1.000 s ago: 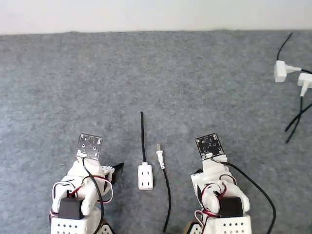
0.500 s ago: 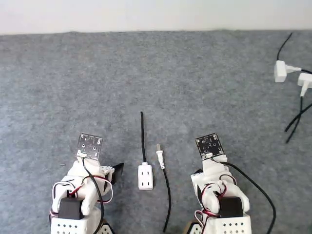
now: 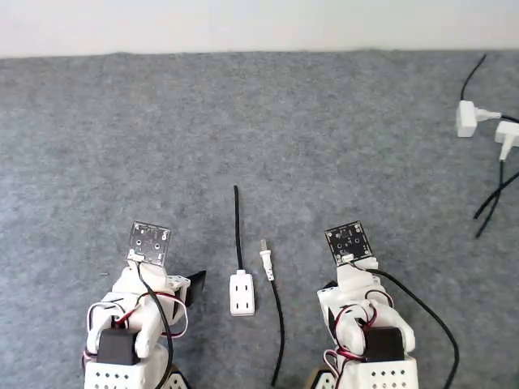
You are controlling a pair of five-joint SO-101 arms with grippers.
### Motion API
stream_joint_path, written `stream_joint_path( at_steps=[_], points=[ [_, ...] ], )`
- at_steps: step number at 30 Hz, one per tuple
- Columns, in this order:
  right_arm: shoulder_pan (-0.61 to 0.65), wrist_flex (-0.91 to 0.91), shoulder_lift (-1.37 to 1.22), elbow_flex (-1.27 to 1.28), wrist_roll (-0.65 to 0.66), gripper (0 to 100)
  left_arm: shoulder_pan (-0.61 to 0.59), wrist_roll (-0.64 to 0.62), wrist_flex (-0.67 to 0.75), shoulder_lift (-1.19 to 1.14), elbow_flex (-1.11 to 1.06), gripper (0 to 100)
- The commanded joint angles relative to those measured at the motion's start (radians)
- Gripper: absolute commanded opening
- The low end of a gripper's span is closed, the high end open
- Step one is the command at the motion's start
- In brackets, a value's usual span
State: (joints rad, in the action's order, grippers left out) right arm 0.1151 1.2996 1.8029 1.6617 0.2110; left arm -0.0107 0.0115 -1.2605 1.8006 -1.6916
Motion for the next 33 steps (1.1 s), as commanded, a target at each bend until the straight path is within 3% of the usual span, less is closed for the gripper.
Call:
stream_joint_path(
  at_steps=[1,14,33],
  points=[
    [-0.013,0.008,0.01,0.021,0.009,16.2,-0.005,-0.008,-0.002,0.023,0.008,29],
    [-0.008,0.008,0.01,0.021,0.003,16.2,0.006,-0.008,-0.002,0.023,0.008,29],
    [-0.007,0.008,0.01,0.021,0.002,16.2,0.331,-0.005,-0.002,0.023,0.008,29]
  ],
)
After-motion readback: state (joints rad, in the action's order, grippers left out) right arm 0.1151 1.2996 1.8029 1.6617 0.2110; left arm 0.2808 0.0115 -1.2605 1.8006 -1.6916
